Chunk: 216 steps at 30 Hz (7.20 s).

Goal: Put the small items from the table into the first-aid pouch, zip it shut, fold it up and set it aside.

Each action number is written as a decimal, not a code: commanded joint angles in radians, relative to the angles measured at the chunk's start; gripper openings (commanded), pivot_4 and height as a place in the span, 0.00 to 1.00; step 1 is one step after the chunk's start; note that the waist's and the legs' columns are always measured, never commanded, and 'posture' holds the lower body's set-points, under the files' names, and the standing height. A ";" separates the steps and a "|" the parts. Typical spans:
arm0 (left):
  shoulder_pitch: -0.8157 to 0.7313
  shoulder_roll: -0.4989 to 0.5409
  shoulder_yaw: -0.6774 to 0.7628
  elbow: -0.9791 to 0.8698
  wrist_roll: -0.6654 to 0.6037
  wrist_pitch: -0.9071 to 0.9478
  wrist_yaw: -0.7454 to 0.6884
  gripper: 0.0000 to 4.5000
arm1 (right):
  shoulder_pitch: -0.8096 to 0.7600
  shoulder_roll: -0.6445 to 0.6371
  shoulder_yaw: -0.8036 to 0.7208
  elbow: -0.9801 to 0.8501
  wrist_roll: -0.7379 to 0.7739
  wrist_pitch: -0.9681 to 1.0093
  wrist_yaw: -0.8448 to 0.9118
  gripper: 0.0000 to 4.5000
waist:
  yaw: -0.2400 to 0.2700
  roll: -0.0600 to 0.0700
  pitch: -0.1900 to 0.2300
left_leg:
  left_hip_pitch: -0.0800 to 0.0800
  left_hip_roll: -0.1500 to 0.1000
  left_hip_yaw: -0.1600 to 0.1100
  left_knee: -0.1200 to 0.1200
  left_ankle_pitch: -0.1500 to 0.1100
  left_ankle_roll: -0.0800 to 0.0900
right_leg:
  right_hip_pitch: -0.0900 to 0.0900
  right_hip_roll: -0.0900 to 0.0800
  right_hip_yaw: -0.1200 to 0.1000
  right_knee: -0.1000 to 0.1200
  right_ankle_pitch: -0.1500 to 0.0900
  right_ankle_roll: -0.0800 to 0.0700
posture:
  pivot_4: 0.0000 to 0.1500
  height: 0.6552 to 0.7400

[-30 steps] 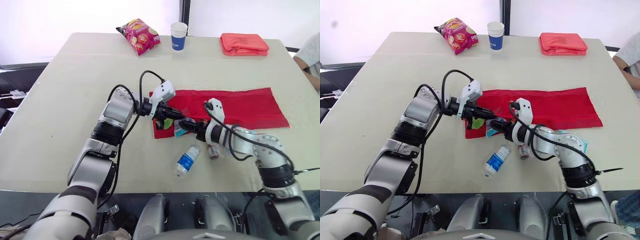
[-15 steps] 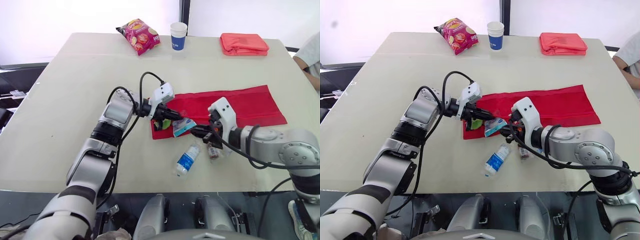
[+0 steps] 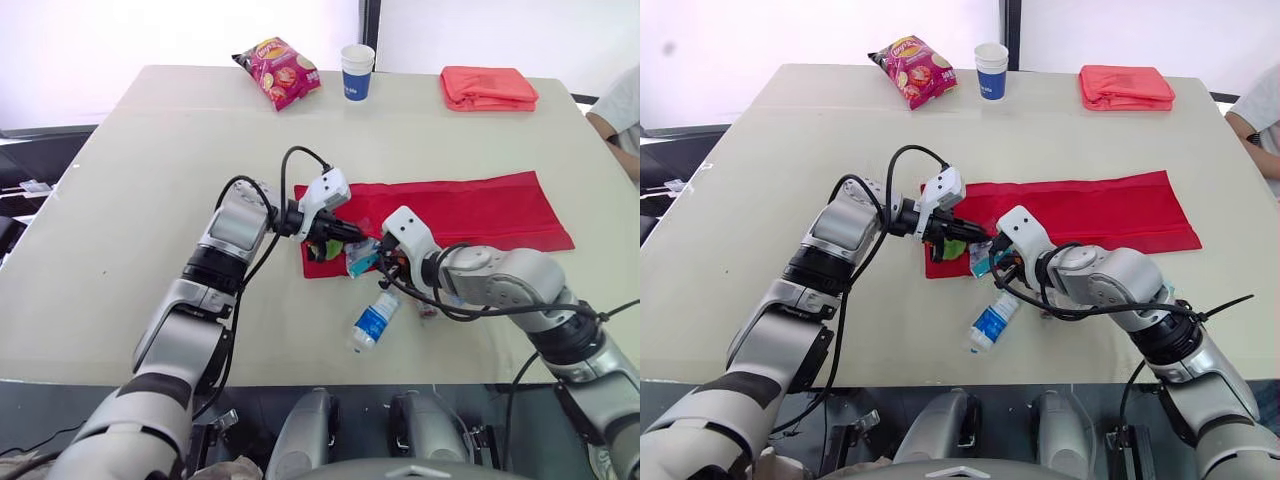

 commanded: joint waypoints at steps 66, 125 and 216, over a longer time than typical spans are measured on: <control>0.061 0.037 0.031 -0.127 -0.075 0.145 0.027 0.00 | 0.074 0.324 -0.117 0.045 -0.433 -0.271 0.253 0.04 | -0.003 0.001 0.000 | 0.001 0.000 -0.001 0.000 0.002 -0.003 | -0.001 0.000 -0.001 0.000 0.000 0.000 | 1.00 0.99; 0.148 0.174 0.037 -0.173 -0.037 -0.027 0.054 0.00 | 0.299 -0.051 -0.595 -0.519 0.042 -0.045 0.468 0.92 | 0.005 0.001 0.000 | 0.000 0.000 -0.001 0.000 0.001 -0.002 | -0.001 0.000 0.000 -0.001 0.000 0.000 | 1.00 0.99; -0.118 -0.168 -0.043 0.167 0.122 -0.166 0.039 0.01 | 0.506 -0.218 -0.186 -0.386 0.968 -0.328 -0.710 1.00 | 0.028 -0.001 -0.001 | 0.000 0.000 -0.001 0.002 0.000 0.000 | 0.003 0.000 -0.001 -0.005 0.000 0.000 | 1.00 0.99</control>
